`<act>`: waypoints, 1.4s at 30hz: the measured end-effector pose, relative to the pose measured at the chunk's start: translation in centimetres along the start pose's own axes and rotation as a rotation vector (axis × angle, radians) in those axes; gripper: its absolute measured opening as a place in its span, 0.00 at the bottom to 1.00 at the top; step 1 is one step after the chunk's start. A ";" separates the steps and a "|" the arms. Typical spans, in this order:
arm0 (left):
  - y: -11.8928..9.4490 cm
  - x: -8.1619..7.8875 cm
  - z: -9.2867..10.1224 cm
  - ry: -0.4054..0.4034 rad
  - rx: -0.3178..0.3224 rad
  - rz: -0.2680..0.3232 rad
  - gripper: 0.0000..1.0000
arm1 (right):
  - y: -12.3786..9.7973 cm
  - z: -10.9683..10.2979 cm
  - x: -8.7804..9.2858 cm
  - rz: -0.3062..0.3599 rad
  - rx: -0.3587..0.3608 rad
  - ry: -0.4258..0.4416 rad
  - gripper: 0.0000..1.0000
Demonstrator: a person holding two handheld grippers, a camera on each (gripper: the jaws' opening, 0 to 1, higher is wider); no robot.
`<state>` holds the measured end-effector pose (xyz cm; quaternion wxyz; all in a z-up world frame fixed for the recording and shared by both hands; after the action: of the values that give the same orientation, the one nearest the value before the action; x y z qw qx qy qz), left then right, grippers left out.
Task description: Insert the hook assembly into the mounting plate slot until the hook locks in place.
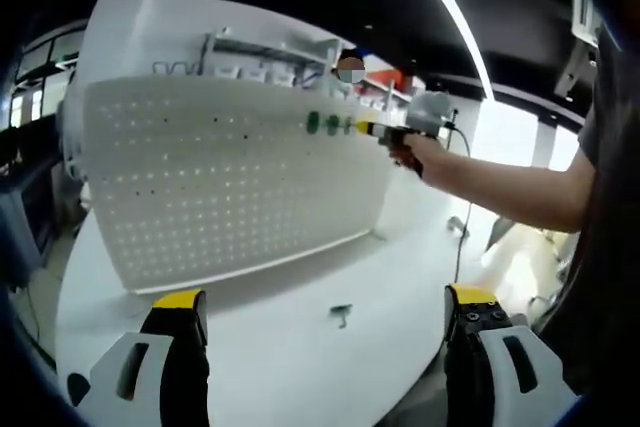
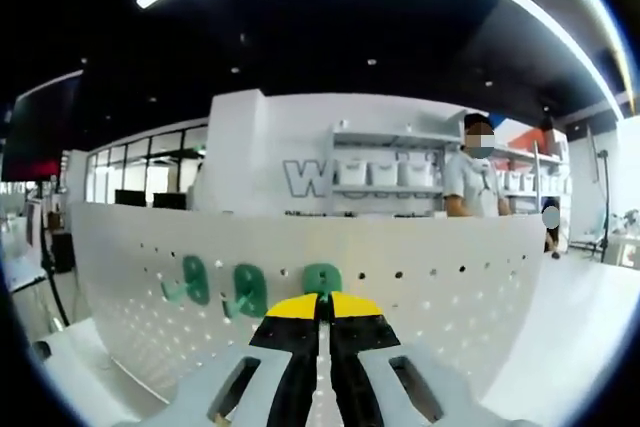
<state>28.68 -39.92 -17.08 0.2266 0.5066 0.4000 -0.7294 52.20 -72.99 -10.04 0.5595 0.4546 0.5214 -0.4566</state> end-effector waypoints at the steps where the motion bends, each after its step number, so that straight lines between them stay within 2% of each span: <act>1: 0.0 0.0 0.0 0.000 -0.001 0.000 1.00 | -0.1 -0.2 0.1 0.001 0.001 0.004 0.00; 10: -0.2 0.1 -0.1 -0.006 -0.006 0.003 1.00 | -1.0 -0.6 0.3 0.033 0.010 0.039 0.00; 13: -0.2 0.1 -0.2 -0.005 -0.009 0.002 1.00 | -1.2 -0.6 0.3 0.064 0.013 0.072 0.00; 15: -0.3 0.0 -0.3 -0.007 -0.010 0.003 1.00 | -1.4 -0.4 -0.4 0.127 0.021 0.114 0.00; 17: -0.2 0.0 -0.3 -0.008 -0.010 0.004 1.00 | -1.7 -0.2 -0.5 0.120 0.021 0.092 0.00; 21: -0.1 0.0 -0.1 -0.006 -0.004 0.001 1.00 | -1.5 -0.2 -1.2 0.155 -0.004 0.076 0.00; 26: 0.1 -0.1 0.1 -0.002 0.005 -0.001 1.00 | -1.2 -0.5 -0.8 0.144 -0.027 0.088 0.00; 42: -0.1 -0.2 -0.1 -0.001 -0.011 -0.001 1.00 | -0.4 -0.2 0.7 0.127 -0.026 0.101 0.00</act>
<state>28.69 -39.80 -16.87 0.2292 0.5045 0.4041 -0.7278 51.80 -72.85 -10.77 0.5662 0.5020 0.5249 -0.3898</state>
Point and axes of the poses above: the point that each gripper's makers call its tool centre point, and the gripper's own axes: y roughly forward along the fingers, z roughly to its right, x roughly out of its underside, the point moved 7 cm from there along -y, roughly backward along the fingers, and after that the axes turned 3 degrees about -x, right-handed, at the moved point
